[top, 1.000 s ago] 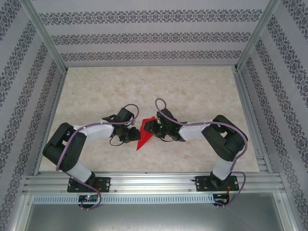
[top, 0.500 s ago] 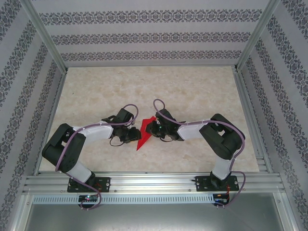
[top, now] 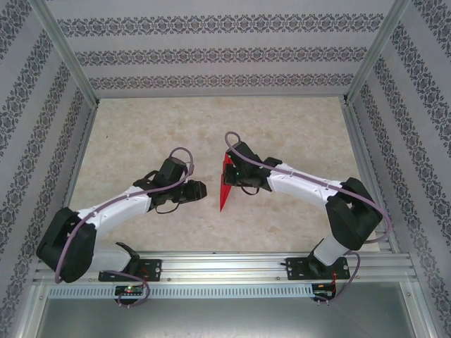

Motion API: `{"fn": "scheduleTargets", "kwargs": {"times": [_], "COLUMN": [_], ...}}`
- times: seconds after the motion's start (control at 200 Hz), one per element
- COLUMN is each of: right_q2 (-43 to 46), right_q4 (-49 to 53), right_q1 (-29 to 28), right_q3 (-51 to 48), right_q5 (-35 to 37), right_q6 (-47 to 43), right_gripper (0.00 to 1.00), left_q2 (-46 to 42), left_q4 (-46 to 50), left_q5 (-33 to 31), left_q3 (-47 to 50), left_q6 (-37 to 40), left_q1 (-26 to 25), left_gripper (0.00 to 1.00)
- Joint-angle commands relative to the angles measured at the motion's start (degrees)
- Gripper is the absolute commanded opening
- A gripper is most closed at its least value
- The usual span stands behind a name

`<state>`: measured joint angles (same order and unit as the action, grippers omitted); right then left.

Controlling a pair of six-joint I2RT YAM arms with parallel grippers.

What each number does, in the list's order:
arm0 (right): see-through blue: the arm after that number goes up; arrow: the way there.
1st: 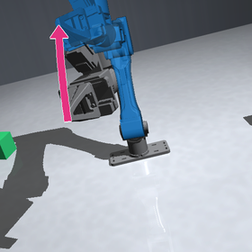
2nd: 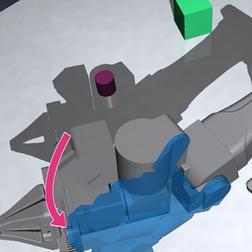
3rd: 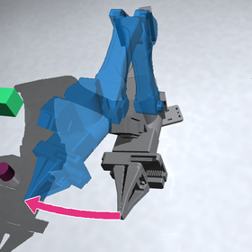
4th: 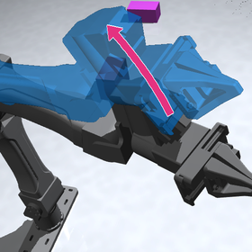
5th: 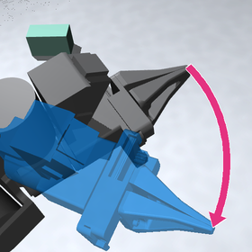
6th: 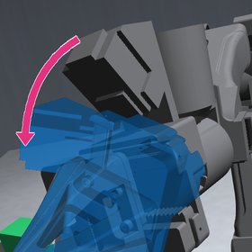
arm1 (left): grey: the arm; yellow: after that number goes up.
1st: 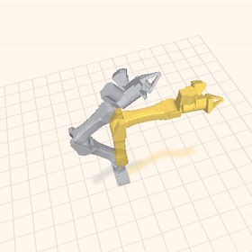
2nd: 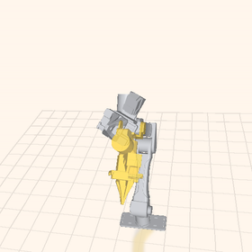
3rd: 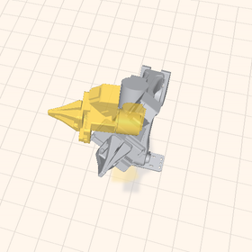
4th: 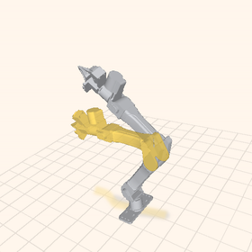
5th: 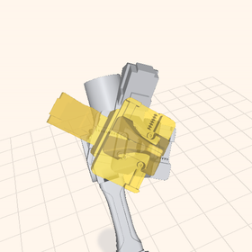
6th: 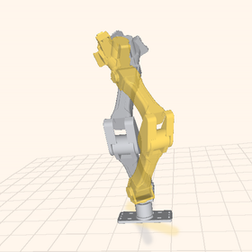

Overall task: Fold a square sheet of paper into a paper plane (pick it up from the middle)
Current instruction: Turn over the paper at the center of the table.

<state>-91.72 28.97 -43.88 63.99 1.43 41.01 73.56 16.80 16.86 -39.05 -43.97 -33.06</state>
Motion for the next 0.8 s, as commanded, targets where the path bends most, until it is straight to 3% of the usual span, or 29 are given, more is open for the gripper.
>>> {"fn": "scheduleTargets", "kwargs": {"times": [0.0, 0.11, 0.205, 0.345, 0.56, 0.699, 0.799], "right_q2": [0.2, -5.2, -11.2, -19.6, -31.6, -37.6, -37.2], "right_q4": [25.4, 35.6, 41.4, 43.4, 41.5, 41.6, 37.9], "right_q1": [-0.3, -0.7, -2.5, -5.2, -7.7, -9.6, -10.3], "right_q3": [6.9, 12.6, 18.0, 25.6, 35.5, 42.8, 43.5], "right_q5": [15.5, 21.3, 26.4, 26.7, 20.3, 15.1, 9.9], "right_q6": [-9.4, -11.9, -10.9, -9.1, -5.2, -4.4, -4.7], "right_gripper": [0.09, 0.11, 0.09, 0.09, 0.14, 0.28, 0.39], "left_q2": [-3.3, -6.1, -8.8, -14.2, -20.9, -22.6, -22.6], "left_q4": [5.4, 9.1, 9.8, 9.9, 10.8, 11.1, 10.9], "left_q5": [-8.6, -13.8, -14.6, -16.2, -16.6, -16.2, -15.8], "left_q3": [0.9, 1.3, 2.8, 5.7, 9.5, 10.8, 11.0], "left_q6": [0.2, -1.6, -2.9, -5.0, -7.7, -8.1, -8.2], "left_q1": [-0.2, 0.7, 2.1, 3.9, 6.2, 7.1, 7.5], "left_gripper": [0.4, 0.39, 0.4, 0.45, 0.51, 0.54, 0.54]}}
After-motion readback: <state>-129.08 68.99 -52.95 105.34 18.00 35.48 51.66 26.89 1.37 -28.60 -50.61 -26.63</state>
